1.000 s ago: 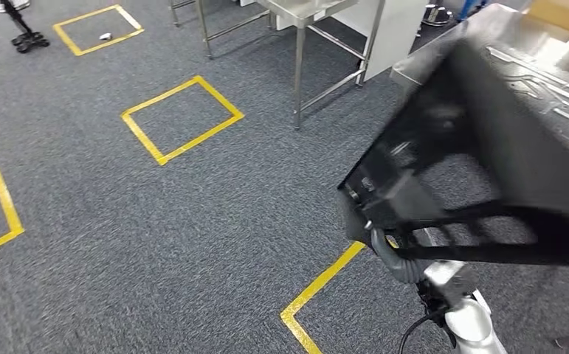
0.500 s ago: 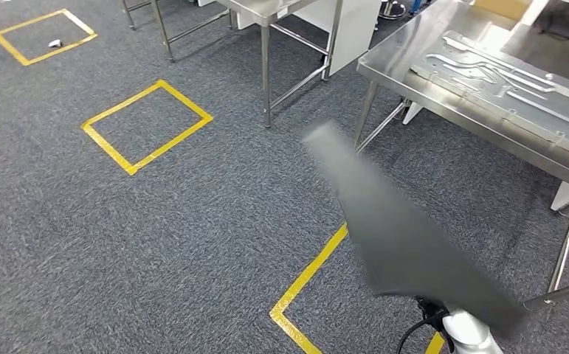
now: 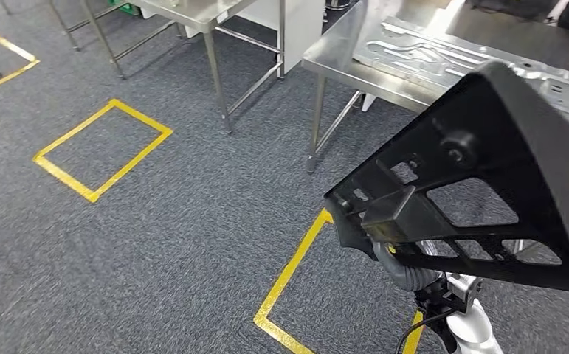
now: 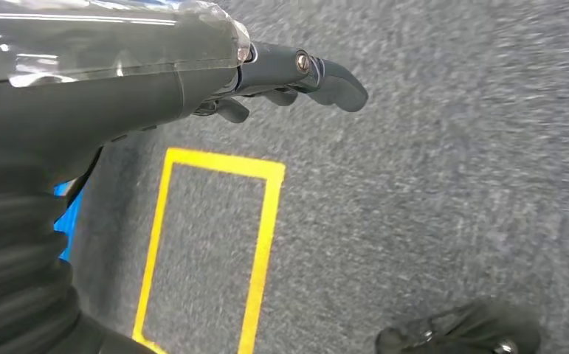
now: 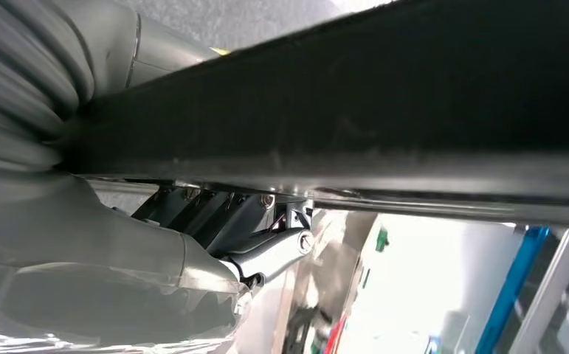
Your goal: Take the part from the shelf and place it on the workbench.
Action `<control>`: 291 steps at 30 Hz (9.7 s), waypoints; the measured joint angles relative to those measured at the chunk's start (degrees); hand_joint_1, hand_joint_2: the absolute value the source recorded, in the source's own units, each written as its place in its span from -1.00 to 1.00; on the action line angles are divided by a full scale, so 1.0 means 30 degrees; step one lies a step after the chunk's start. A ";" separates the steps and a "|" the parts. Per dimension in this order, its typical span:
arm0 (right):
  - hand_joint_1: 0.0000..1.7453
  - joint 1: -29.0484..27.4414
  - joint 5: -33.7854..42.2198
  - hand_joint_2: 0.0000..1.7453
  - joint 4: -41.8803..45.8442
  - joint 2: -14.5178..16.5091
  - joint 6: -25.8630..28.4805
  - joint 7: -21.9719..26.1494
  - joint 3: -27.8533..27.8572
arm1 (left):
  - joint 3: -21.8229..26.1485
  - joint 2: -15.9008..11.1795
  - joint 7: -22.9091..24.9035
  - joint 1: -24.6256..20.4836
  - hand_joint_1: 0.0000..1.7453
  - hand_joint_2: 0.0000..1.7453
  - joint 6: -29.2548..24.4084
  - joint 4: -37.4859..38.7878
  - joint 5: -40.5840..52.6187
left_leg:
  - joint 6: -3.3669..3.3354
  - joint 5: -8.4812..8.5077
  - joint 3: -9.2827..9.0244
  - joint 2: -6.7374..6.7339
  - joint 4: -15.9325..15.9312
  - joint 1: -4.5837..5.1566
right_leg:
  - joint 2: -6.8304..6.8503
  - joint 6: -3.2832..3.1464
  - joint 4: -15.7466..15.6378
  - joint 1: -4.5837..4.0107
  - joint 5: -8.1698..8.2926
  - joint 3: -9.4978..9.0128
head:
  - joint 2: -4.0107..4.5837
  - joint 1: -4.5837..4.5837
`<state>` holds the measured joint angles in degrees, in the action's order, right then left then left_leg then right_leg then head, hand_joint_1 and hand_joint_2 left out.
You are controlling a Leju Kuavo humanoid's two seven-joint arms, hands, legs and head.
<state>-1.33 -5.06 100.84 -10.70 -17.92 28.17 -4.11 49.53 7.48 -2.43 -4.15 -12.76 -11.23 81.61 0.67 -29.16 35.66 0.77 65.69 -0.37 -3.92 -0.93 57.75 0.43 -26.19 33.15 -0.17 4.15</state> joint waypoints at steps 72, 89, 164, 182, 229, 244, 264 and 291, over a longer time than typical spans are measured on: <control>1.00 0.0805 -0.0571 1.00 -0.0770 0.0441 -0.0239 -0.0656 -0.0013 | 0.0171 0.0162 -0.0066 -0.0079 -1.00 1.00 -0.0341 -0.0002 -0.0224 | -0.0929 0.0855 -0.1155 -0.0737 -0.2745 -0.0036 | 0.1153 0.1100 0.4544 0.0173 -0.2319 0.2145 | 0.0000 0.0000; 1.00 0.0710 -0.0970 1.00 -0.0617 0.0441 0.0115 -0.0712 -0.0013 | 0.0363 0.0157 0.0180 -0.0021 -1.00 1.00 -0.0259 -0.0004 -0.0280 | 0.0044 -0.1854 0.1213 -0.0459 0.2912 -0.0033 | 0.1266 -0.0017 0.0055 -0.0018 -0.0028 0.0119 | 0.0000 0.0002; 1.00 0.1247 -0.0746 1.00 -0.0865 0.0076 0.0437 -0.0446 -0.0011 | 0.0554 0.0242 0.0087 -0.0293 -1.00 1.00 0.0211 -0.0007 -0.0563 | -0.1187 0.0766 -0.1344 -0.0269 -0.2833 0.0208 | 0.1205 0.1078 0.4751 0.0196 -0.2789 0.1569 | 0.0000 0.0000; 1.00 0.1421 -0.0726 1.00 -0.1306 0.0084 0.0222 -0.0404 -0.0027 | 0.0723 0.0242 0.0066 -0.0150 -1.00 1.00 0.0210 -0.0007 -0.0659 | -0.0097 -0.1184 0.1072 -0.0207 0.2050 0.0024 | 0.1235 0.0056 0.0333 0.0130 -0.0472 -0.0199 | 0.0000 0.0000; 1.00 0.0582 -0.1374 1.00 -0.0639 0.0594 0.0506 -0.0457 -0.0078 | 0.0918 0.0157 -0.0120 0.0003 -1.00 1.00 0.0197 -0.0007 -0.0690 | -0.0949 0.0555 -0.1659 -0.0104 -0.2644 0.0129 | 0.1306 0.1245 0.3430 0.0223 -0.0677 0.1828 | 0.0000 0.0000; 1.00 0.0401 -0.1241 1.00 -0.0499 0.0601 0.0501 -0.0180 -0.0078 | 0.0980 0.0107 0.0064 -0.0014 -1.00 1.00 0.0113 -0.0015 -0.0834 | 0.0027 -0.0414 0.0914 -0.0156 0.1572 0.0063 | 0.1266 0.0159 0.0115 0.0262 -0.0598 -0.0658 | 0.0000 0.0000; 1.00 0.0172 -0.1134 1.00 -0.0435 0.0594 0.0585 -0.0177 -0.0087 | 0.1071 0.0162 0.0124 0.0004 -1.00 1.00 0.0115 -0.0007 -0.0727 | -0.0529 0.0303 -0.1797 -0.0088 -0.2617 0.0247 | 0.1292 0.0621 0.0312 -0.0021 0.0041 0.0250 | 0.0000 -0.0004; 1.00 0.0242 -0.1236 1.00 -0.0517 0.0594 0.0552 -0.0222 -0.0140 | 0.1109 0.0155 0.0226 0.0064 -1.00 1.00 0.0138 -0.0013 -0.0720 | -0.0961 0.0186 -0.2277 -0.0058 -0.2697 0.0218 | 0.1294 0.0932 0.2558 0.0138 -0.0589 0.1645 | 0.0000 -0.0009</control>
<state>-0.60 -8.76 99.28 -8.92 -16.26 27.50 -4.54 52.86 7.94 -1.75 -3.96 -12.35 -11.27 79.45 -2.21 -28.60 28.83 0.60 57.60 0.28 -0.04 1.86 65.42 0.85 -27.96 38.09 -0.17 4.13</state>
